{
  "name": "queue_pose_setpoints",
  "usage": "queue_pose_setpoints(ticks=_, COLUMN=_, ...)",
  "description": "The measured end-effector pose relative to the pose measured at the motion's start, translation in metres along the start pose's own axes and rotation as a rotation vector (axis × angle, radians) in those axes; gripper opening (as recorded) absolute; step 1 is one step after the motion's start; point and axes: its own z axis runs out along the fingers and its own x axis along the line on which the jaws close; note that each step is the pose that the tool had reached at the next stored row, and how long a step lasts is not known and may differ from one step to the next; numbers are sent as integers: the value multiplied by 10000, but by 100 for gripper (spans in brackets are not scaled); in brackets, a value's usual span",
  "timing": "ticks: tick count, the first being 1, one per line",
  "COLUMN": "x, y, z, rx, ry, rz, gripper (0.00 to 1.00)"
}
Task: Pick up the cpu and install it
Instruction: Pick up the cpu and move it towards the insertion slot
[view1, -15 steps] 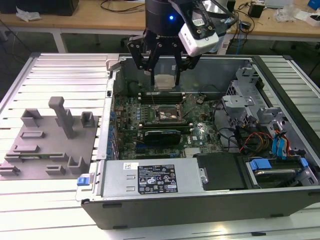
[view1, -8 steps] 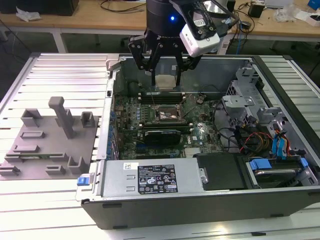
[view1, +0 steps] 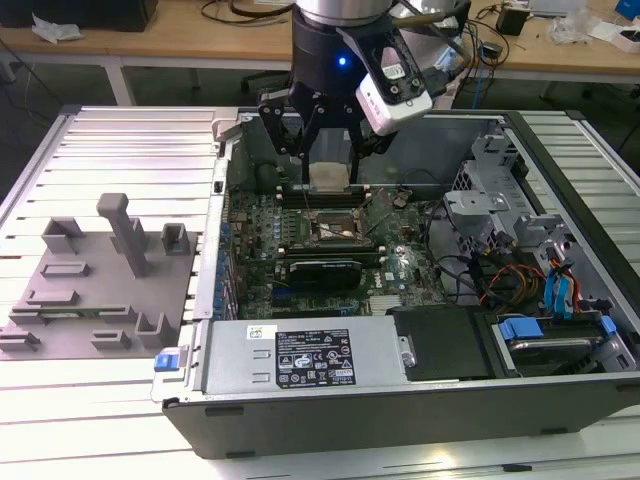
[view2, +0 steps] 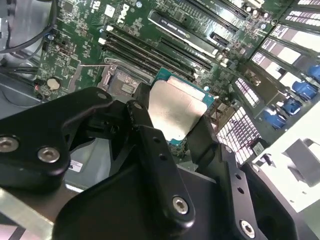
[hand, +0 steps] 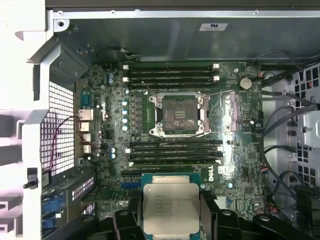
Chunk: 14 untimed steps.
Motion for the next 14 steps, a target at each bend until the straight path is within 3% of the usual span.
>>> queue_pose_setpoints(ticks=6, x=-23, y=58, z=113, rx=0, ry=102, rz=4, gripper=55)
queue_pose_setpoints(ticks=14, x=-105, y=146, z=244, rx=2, ry=156, rz=8, gripper=55)
